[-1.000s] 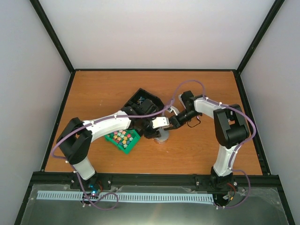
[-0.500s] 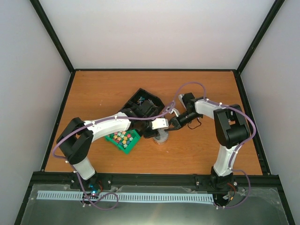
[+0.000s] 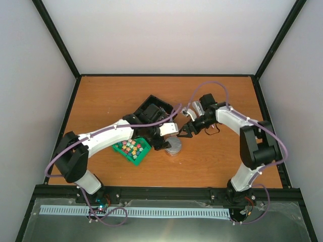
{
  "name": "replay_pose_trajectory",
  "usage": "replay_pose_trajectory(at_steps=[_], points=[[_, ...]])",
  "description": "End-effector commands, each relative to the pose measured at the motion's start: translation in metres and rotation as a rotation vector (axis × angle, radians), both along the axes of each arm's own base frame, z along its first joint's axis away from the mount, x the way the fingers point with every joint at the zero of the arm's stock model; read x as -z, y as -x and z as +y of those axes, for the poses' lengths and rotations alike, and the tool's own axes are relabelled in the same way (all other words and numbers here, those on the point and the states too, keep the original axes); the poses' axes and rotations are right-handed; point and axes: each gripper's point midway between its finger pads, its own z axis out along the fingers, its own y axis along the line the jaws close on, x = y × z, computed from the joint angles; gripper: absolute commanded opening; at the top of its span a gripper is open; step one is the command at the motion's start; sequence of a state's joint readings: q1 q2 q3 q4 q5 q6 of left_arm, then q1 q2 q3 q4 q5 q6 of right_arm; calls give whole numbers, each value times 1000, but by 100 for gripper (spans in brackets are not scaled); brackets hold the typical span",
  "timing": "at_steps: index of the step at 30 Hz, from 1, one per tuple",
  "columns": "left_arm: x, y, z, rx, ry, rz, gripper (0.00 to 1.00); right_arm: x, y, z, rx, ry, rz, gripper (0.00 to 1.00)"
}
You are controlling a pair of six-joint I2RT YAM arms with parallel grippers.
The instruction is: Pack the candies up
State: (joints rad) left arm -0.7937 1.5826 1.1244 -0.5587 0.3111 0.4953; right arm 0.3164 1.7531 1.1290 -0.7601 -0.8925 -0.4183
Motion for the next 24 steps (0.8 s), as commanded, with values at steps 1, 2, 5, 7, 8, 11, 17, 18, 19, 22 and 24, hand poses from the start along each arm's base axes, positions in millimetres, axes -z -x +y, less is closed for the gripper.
replay_pose_trajectory(at_steps=[1,2,5,7,8,11,17,18,19,22,24], points=[[-50,-20,4,-84,138,28,94,-44,-32,-11,50,3,-253,89],[-61,-27,7,-111,167,28,99,-52,-38,-15,69,9,-295,93],[-89,-41,14,-182,227,9,100,-83,-56,-26,129,9,-440,100],[-100,-52,18,-255,239,-7,100,-109,-59,-24,140,-42,-525,100],[-102,-53,19,-276,244,0,100,-124,-64,-29,177,-75,-559,100],[-98,-54,17,-296,246,36,100,-155,-90,-40,404,-135,-618,100],[-84,-34,21,-186,164,111,100,-158,-75,-26,356,-219,-620,92],[-83,-30,22,-162,165,101,100,-151,-71,-28,358,-209,-634,88],[-80,-25,23,-133,164,98,100,-142,-62,-22,345,-217,-647,88],[-67,-16,27,-77,138,86,99,-101,-36,-26,367,-240,-654,91],[-53,-15,27,-74,107,85,94,-81,-18,-24,340,-240,-668,99]])
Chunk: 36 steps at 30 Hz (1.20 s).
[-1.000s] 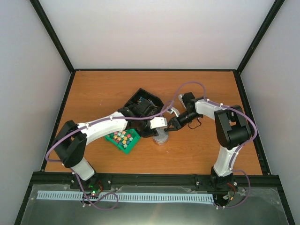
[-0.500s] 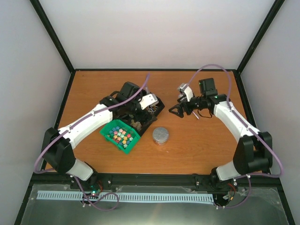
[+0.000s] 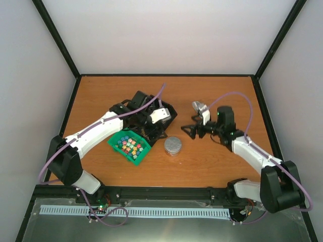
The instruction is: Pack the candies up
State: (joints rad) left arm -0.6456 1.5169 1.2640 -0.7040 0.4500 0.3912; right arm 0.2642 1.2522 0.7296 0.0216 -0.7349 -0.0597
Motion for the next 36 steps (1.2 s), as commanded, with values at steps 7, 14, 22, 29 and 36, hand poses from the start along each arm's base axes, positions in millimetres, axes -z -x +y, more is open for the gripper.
replay_pose_trajectory(at_steps=[7,14,22,29,36], points=[[41,30,-15,165,-90,-91,65,50,55,17,-142,-30,-59,100],[63,25,-33,187,-159,-138,44,65,57,18,-160,11,-31,98],[115,31,-27,261,-302,-134,31,82,59,19,-167,21,46,82],[110,31,-19,258,-331,-151,29,78,62,19,-178,7,4,83],[45,12,-27,141,-138,-52,58,91,72,24,-227,37,-62,97]])
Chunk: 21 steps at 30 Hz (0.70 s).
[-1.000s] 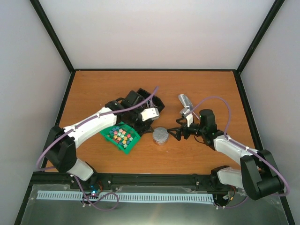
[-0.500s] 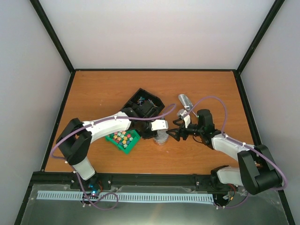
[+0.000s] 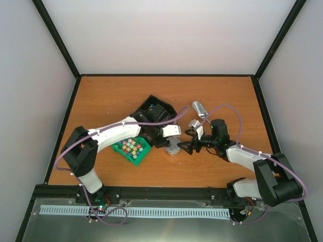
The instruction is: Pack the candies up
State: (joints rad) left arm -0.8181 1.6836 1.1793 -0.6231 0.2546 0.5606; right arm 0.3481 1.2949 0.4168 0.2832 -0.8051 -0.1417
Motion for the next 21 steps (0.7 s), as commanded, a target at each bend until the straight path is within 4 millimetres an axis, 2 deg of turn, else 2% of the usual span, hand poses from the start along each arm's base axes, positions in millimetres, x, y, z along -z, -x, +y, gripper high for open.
replay_pose_trajectory(at_steps=[1,5,9,16,21], points=[[-55,-16,-2,-82,145,49,63,5,7,6,-51,7,-103,99],[-66,-25,11,-143,195,76,76,15,13,15,-72,39,-109,100],[-66,-26,18,-164,195,73,82,31,24,26,-93,93,-116,100],[-62,-23,23,-164,193,69,83,58,34,44,-126,179,-111,100],[-54,-13,26,-136,186,92,82,52,36,59,-196,137,-201,100]])
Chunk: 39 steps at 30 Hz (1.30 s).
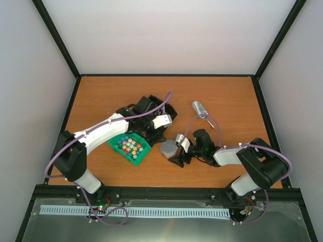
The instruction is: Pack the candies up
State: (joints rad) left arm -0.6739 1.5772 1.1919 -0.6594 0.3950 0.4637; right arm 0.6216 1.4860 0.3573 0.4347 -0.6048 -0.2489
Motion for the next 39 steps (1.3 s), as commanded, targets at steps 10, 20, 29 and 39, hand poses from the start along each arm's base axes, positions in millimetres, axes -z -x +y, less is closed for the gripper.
replay_pose_trajectory(at_steps=[10,20,29,39], points=[[7,33,17,80,57,-44,79,-11,0,28,-117,-138,-207,100],[24,60,-3,269,41,-176,71,2,-1,34,-110,-164,-132,96],[31,64,-15,312,27,-236,61,8,0,33,-109,-158,-121,78],[41,67,-20,350,7,-319,53,9,0,33,-111,-157,-119,74]])
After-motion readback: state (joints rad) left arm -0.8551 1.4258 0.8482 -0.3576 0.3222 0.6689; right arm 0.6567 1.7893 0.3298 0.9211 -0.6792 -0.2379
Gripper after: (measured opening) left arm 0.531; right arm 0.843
